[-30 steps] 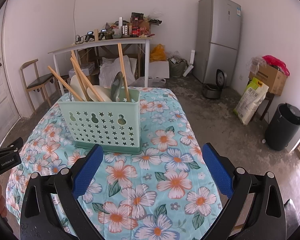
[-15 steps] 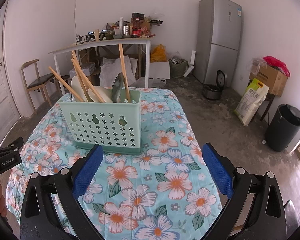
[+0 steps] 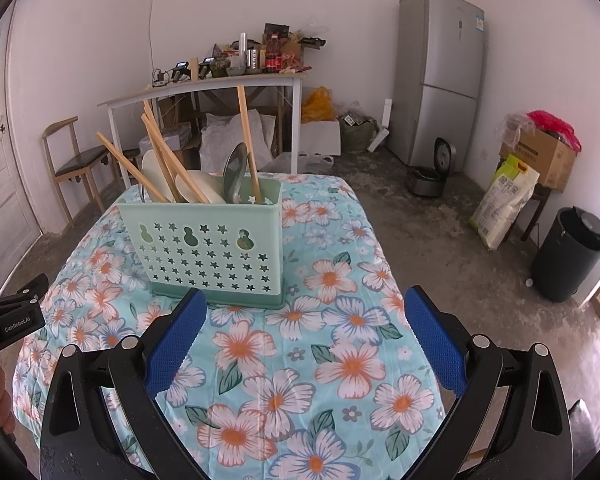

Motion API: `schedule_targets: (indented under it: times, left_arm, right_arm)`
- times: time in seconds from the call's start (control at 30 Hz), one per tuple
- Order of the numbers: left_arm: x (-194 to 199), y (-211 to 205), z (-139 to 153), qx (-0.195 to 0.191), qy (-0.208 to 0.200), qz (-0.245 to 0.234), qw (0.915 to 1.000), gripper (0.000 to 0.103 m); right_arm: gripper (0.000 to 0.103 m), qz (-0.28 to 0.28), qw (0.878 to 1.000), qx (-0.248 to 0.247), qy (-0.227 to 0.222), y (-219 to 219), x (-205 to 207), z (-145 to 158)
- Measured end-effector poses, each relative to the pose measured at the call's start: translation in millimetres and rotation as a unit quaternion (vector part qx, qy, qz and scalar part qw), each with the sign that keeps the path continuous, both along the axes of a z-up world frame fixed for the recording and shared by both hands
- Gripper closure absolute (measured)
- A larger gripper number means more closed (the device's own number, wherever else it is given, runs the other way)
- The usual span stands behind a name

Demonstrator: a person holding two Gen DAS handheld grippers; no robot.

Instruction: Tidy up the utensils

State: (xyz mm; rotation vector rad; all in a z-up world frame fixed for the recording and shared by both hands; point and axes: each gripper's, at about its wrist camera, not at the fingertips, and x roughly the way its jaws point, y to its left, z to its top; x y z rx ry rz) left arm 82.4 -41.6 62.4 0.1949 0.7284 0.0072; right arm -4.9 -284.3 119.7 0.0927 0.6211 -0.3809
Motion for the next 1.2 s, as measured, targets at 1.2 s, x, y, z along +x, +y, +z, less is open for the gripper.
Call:
schedule_targets:
  times: [1.2]
  left_arm:
    - [-0.6,-0.5,-0.2,0.001,0.002,-0.002,1.0,0.006]
  right_arm:
    - [0.008,-0.001,1.0,0.0,0.0,0.6,-1.1,2.2]
